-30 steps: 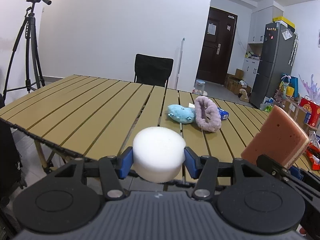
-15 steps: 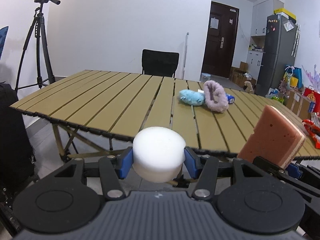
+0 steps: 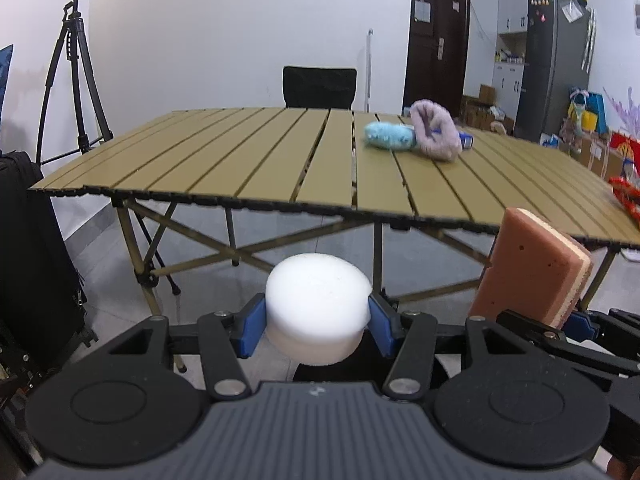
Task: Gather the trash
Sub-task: 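Lift the puck and sponge off the table and carry them down over the bin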
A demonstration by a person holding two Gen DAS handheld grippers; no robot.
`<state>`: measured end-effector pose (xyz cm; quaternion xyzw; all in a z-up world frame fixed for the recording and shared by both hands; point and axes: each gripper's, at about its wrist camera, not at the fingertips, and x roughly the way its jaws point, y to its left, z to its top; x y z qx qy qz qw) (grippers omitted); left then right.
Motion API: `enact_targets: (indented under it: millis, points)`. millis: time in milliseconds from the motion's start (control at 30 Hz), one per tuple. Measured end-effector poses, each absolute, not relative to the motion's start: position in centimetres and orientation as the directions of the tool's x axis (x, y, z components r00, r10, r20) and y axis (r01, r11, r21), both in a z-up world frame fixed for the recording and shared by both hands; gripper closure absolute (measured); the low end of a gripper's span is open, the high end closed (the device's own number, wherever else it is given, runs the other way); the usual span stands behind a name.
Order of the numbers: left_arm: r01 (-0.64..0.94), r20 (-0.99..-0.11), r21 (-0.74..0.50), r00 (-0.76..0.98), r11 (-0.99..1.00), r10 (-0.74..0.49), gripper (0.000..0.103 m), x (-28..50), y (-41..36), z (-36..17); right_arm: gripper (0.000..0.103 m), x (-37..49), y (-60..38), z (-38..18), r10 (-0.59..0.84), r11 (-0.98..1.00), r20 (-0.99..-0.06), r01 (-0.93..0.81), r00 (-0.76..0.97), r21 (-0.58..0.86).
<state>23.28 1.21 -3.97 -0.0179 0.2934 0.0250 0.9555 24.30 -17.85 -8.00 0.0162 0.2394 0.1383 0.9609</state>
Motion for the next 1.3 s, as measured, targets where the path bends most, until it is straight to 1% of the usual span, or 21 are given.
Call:
enact_targets:
  millis: [433,767,1033,1300]
  points:
    - [-0.02,-0.658,0.022,0.753,1.0,0.03,0.049,22.6,1.7,-8.4,0.071,24.4,-18.1,-12.1,0.226,0.969,-0.608,-0.24,0.761,0.059]
    - [-0.028,-0.734,-0.022,0.679,0.999,0.002,0.049,24.3,2.6,-10.4,0.071,26.1,-19.4,-15.6,0.177,0.98,-0.701,-0.193,0.691,0.057]
    - [-0.044,-0.792,-0.04,0.611,0.998,-0.004,0.049,26.2,2.4,-11.7,0.071,27.2,-20.1,-17.0,0.152,0.986,-0.733,-0.158,0.663,0.061]
    - [-0.057,-0.828,-0.052,0.56,0.997,-0.011,0.05,28.1,1.4,-12.7,0.071,27.8,-21.0,-17.7,0.136,0.989,-0.749,-0.128,0.648,0.069]
